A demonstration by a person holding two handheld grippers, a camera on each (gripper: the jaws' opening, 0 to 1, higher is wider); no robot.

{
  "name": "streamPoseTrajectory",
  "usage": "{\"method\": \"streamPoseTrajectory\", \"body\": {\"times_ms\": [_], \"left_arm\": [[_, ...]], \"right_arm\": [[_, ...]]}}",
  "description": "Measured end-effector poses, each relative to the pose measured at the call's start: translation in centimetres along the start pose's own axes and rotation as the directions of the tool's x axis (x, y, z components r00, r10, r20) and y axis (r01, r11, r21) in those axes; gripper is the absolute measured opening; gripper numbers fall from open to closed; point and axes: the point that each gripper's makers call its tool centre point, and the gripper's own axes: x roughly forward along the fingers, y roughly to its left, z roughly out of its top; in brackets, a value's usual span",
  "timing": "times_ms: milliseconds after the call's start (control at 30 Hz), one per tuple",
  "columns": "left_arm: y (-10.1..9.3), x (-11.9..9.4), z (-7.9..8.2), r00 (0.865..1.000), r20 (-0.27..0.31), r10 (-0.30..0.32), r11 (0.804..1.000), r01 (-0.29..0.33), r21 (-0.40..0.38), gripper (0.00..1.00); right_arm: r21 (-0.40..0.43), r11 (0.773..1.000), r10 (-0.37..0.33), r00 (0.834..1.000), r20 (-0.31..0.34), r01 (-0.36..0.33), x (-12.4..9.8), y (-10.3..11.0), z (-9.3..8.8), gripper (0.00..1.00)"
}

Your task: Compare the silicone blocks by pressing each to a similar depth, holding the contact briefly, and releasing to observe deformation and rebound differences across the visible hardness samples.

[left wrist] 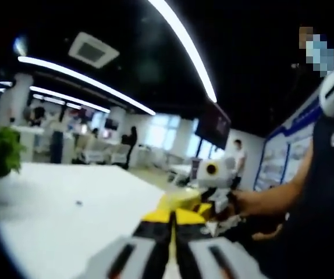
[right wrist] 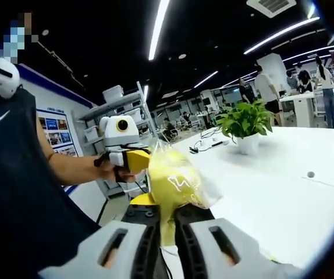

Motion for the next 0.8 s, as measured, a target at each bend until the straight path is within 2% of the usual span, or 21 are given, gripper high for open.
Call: {"method": "streamPoseTrajectory", "body": {"times_ms": [333, 400, 500, 600, 667, 800], "left_arm": [[-0.1, 0.0, -0.2, 1.000, -0.009, -0.003, 1.000, 0.003, 0.023, 0.00], [-0.2, -0.2, 0.2, 1.000, 0.008, 0.009, 0.999, -0.009, 0.050, 0.00], [0.0, -0.2, 0.4, 1.000, 0.010, 0.019, 0.999, -0.020, 0.036, 0.00], [-0.3, -0.2, 0.9, 1.000, 0.029, -0.004, 1.000, 0.004, -0.002, 0.00], [-0.5, -0.1, 1.2, 0.999, 0.034, -0.009, 1.000, 0.008, 0.013, 0.00], [-0.6, 0.1, 1.5, 0.999, 0.043, -0.009, 1.000, 0.008, 0.021, 0.00]], "right_arm": [[0.012, 1.000, 0.016, 1.000, -0.015, -0.016, 0.0, 0.1, -0.3, 0.02], [-0.099, 0.995, 0.011, 0.999, 0.035, -0.007, 0.1, 0.0, 0.4, 0.04], [-0.004, 1.000, 0.024, 0.999, 0.025, -0.024, 0.2, 0.1, 0.3, 0.07], [-0.034, 0.999, 0.016, 0.999, 0.038, -0.015, 0.3, -0.3, 0.6, 0.10], [-0.012, 1.000, 0.012, 0.999, 0.040, -0.011, 0.4, -0.3, 0.7, 0.12], [-0.031, 1.000, 0.005, 0.999, 0.049, -0.004, 0.5, -0.4, 0.8, 0.17]]}}
